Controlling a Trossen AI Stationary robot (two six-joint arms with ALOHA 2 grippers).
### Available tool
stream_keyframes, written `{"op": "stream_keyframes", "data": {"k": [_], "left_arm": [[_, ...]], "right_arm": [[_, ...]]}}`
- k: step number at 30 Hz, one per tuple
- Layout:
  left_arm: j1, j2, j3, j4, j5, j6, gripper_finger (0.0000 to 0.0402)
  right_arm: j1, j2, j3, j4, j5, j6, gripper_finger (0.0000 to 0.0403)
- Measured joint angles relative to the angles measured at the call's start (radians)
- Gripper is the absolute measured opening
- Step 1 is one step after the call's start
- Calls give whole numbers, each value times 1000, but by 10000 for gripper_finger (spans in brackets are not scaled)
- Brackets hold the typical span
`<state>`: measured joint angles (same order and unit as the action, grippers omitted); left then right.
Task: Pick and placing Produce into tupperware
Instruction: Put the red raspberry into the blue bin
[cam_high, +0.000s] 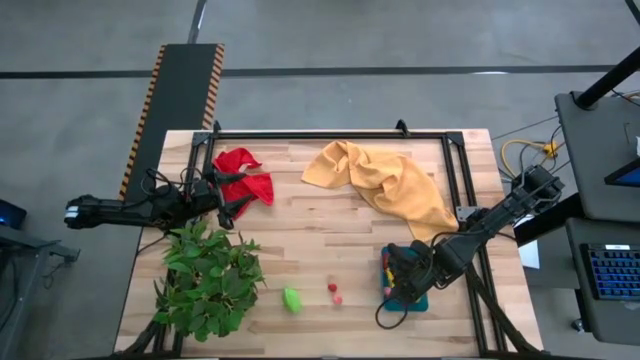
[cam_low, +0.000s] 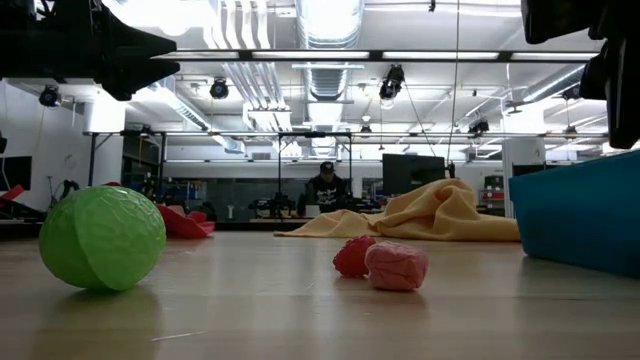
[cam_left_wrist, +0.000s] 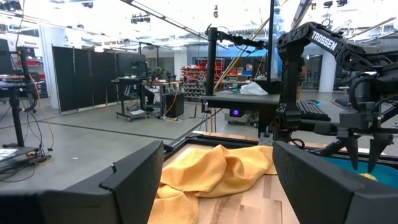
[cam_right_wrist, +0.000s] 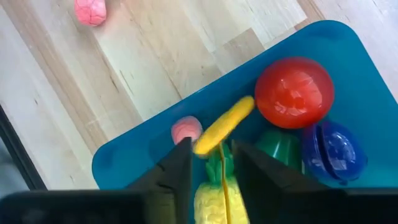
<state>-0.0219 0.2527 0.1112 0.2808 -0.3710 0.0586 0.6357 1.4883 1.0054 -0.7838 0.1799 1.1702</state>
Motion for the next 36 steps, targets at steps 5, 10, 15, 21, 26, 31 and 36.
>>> {"op": "stream_keyframes", "data": {"k": [5, 10, 15, 21, 26, 31, 36], "left_arm": [[0, 0, 0, 0, 0, 0, 288], [0, 0, 0, 0, 0, 0, 288], [0, 0, 0, 0, 0, 0, 288], [0, 0, 0, 0, 0, 0, 288], [0, 0, 0, 0, 0, 0, 288], [0, 0, 0, 0, 0, 0, 288], [0, 0, 0, 0, 0, 0, 288]], "right_arm": [[0, 0, 0, 0, 4, 0, 161], [-1, 0, 0, 35, 60, -29, 199], [-1, 0, 0, 203, 145, -208, 217], [-1, 0, -2, 485, 237, -502, 230], [-8, 11, -5, 613, 267, -640, 232], [-32, 80, -1, 665, 266, -659, 226], [-59, 185, 35, 661, 266, -659, 226]]}}
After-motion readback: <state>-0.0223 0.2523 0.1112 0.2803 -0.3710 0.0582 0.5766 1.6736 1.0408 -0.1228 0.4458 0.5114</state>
